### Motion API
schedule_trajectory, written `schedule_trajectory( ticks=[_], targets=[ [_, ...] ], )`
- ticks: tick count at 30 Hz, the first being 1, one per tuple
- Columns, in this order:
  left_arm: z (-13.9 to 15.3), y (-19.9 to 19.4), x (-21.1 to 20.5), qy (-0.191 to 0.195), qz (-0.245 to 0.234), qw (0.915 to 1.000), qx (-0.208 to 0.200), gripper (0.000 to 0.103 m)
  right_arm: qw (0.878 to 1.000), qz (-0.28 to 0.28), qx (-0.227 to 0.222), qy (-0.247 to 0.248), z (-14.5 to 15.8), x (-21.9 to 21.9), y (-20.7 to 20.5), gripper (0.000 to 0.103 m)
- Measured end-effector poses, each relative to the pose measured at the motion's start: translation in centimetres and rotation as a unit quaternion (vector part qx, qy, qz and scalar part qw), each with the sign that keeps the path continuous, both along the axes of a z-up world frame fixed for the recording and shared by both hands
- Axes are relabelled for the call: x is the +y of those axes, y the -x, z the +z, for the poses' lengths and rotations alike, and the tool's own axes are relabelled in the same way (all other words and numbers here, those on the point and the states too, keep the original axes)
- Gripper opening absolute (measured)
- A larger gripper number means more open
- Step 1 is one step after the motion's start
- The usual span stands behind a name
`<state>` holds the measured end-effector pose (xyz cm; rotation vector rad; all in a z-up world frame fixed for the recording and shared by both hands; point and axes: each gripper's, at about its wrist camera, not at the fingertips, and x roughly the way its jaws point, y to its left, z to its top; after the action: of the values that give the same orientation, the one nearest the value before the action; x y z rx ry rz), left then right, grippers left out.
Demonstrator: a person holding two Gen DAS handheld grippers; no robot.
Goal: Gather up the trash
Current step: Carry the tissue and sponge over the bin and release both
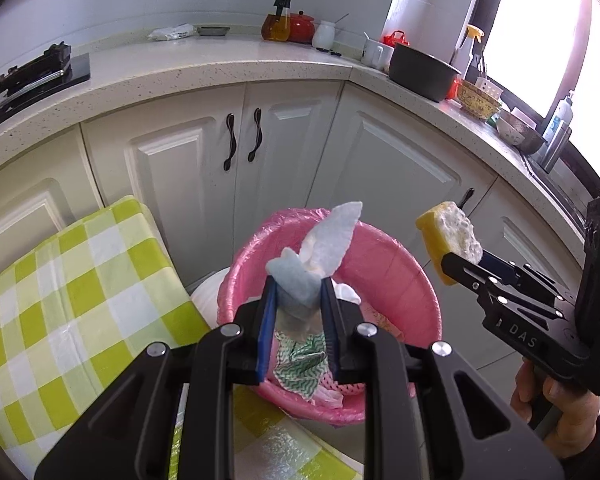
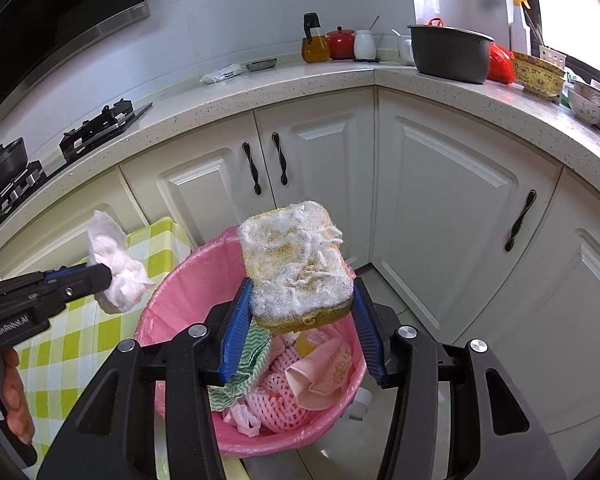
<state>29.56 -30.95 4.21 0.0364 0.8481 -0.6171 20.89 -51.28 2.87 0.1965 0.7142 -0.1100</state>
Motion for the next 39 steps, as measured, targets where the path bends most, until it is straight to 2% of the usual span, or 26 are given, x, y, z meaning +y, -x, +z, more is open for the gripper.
schedule_trajectory(
  ticks=[16, 34, 39],
  targets=[
    [-1.5, -3.3, -3.0, 0.009, 0.001, 0.9997, 0.021, 0.021, 1.000, 0.002, 0.013, -0.012, -1.4, -1.2, -2.7, 0.048],
    [-2.3, -4.7, -3.5, 0.023, 0.007, 0.9990, 0.038, 0.023, 1.000, 0.009, 0.026, -0.011, -2.3, -1.2, -4.2, 0.051],
    [-2.5, -5.2, -3.4, 0.032, 0.013, 0.9985, 0.044, 0.033, 1.000, 0.009, 0.024, -0.006, -2.2, -1.3, -4.4, 0.057]
  ],
)
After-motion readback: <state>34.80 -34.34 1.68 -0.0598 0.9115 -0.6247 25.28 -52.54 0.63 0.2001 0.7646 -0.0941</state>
